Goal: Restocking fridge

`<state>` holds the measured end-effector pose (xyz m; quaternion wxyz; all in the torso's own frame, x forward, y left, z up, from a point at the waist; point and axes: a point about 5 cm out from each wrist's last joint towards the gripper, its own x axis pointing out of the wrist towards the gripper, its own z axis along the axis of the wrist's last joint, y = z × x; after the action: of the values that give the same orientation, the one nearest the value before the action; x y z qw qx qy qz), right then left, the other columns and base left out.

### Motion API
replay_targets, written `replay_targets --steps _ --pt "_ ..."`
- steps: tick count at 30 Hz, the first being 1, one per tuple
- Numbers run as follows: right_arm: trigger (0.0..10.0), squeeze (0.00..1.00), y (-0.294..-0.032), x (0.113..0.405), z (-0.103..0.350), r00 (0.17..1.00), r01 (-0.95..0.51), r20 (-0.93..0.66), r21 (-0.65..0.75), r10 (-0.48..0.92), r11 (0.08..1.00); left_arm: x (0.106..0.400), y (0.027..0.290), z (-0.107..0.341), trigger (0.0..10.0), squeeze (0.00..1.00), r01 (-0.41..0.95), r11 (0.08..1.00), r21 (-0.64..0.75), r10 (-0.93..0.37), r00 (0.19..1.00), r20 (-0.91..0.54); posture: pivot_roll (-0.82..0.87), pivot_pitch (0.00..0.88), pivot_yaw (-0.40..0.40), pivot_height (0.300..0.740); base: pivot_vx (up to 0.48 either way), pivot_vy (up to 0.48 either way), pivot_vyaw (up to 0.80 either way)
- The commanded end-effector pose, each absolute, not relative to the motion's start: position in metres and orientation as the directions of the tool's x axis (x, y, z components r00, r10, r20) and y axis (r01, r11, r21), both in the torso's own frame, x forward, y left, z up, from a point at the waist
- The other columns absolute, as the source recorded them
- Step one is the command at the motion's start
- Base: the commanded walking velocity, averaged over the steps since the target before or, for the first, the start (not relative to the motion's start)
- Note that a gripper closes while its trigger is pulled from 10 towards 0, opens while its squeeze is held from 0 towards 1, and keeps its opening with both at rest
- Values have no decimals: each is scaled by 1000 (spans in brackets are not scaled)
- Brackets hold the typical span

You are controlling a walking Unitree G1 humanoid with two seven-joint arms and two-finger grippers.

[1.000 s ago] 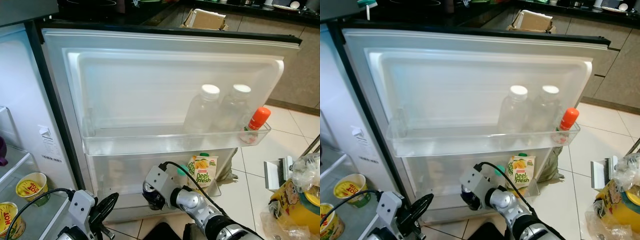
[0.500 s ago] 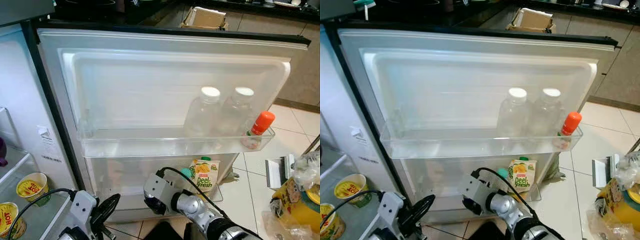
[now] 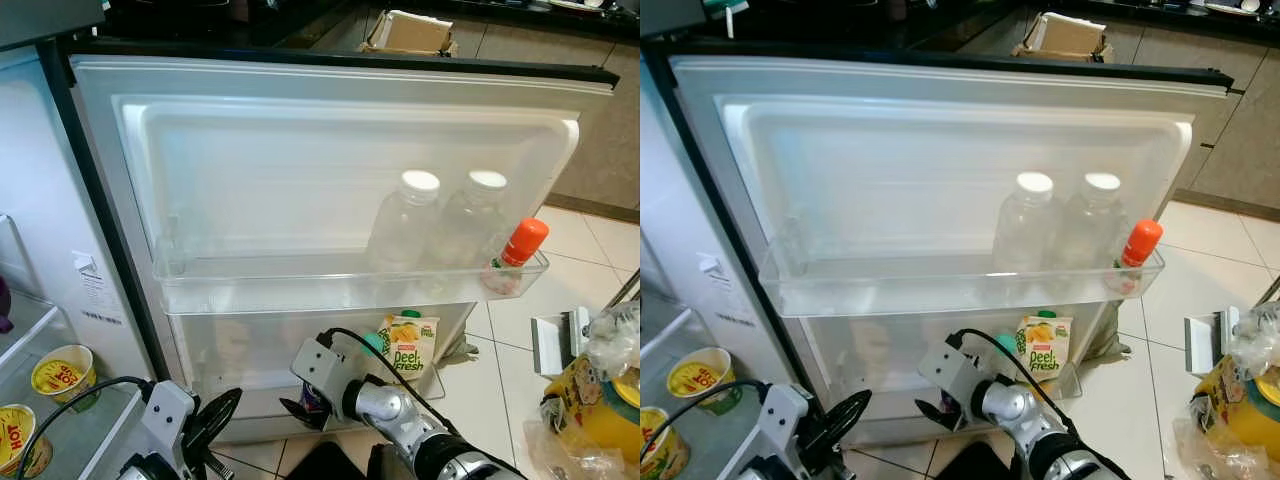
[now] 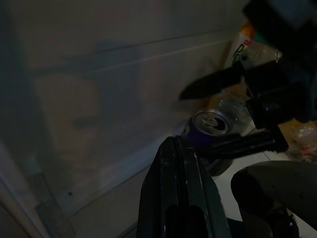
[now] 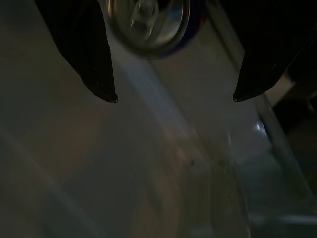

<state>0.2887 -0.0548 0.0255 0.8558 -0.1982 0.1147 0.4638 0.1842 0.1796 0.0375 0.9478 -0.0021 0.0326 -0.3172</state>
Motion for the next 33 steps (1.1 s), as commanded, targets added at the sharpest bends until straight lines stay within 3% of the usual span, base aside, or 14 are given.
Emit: replay_targets --steps 1,9,19,33 --pt "10000 0 -54 290 32 530 -848 -340 -217 777 483 182 181 38 10000 0 611 791 -24 -611 788 -73 77 40 -109 331 0 0 0" --pt "10000 0 -53 293 45 484 -874 -290 -212 825 438 181 181 36 10000 0 614 789 -31 -614 785 -78 74 38 -107 331 0 0 0" --pt "10000 0 -52 287 63 354 -931 -236 -179 905 317 179 183 34 10000 0 620 784 -34 -620 779 -93 71 39 -104 331 0 0 0" --pt "10000 0 -59 285 88 283 -956 -162 -127 945 264 167 193 33 10000 0 653 755 -57 -654 743 -141 76 41 -102 331 0 0 0"
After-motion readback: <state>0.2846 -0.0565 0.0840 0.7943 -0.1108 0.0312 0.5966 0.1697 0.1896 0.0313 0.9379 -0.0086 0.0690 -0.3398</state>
